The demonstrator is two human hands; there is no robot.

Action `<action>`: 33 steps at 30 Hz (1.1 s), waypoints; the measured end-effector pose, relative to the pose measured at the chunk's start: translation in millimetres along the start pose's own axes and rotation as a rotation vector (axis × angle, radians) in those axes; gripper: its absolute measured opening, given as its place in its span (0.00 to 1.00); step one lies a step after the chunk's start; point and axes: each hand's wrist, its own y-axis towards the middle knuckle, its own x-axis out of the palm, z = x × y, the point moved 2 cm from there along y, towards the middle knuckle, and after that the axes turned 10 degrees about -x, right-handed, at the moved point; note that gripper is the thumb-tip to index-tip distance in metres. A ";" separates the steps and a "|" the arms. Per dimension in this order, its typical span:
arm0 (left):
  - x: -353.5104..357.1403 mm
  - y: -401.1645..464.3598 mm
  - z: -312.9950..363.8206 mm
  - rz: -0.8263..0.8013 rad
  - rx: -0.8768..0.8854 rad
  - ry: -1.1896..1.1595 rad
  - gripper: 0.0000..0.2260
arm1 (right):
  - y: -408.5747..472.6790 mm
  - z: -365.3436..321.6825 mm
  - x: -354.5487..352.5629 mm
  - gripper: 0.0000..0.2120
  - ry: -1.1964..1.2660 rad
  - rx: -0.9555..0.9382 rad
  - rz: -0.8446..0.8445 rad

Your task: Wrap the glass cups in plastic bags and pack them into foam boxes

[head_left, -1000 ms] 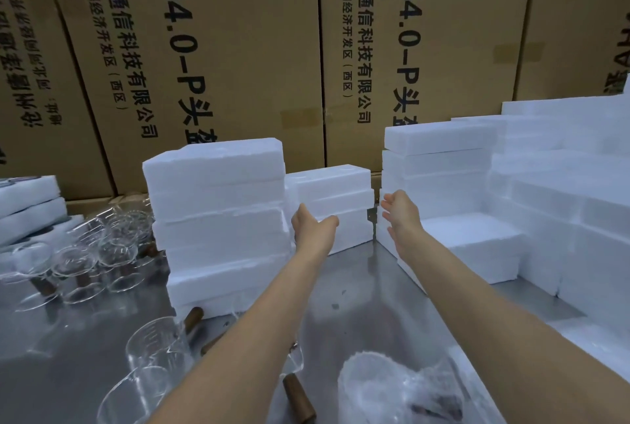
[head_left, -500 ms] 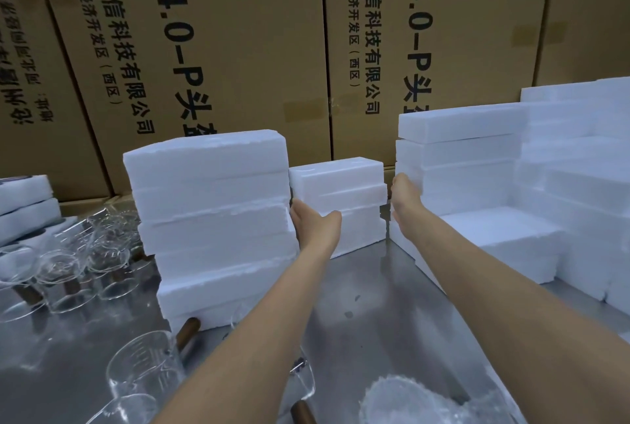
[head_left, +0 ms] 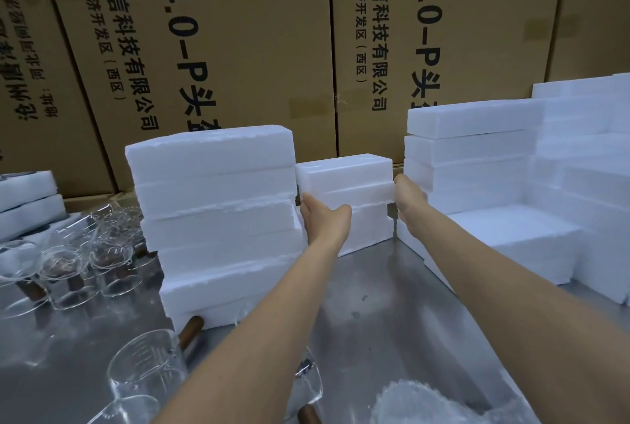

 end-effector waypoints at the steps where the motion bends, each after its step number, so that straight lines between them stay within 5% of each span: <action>1: 0.1 -1.0 0.5 -0.001 -0.004 -0.003 0.28 | -0.5 -0.4 -0.3 0.07 -0.002 -0.003 -0.007; 8: -4.7 -19.9 3.7 -0.010 -0.028 -0.043 0.30 | -21.3 -8.1 -8.2 0.19 -0.025 -0.031 -0.104; 18: -15.9 -92.4 14.9 -0.128 -0.028 -0.131 0.27 | -68.9 -47.7 -55.7 0.09 -0.037 -0.103 -0.152; 33: -66.8 -192.5 1.5 -0.182 -0.033 -0.039 0.21 | -180.8 -10.1 -133.0 0.11 -0.026 -0.059 -0.123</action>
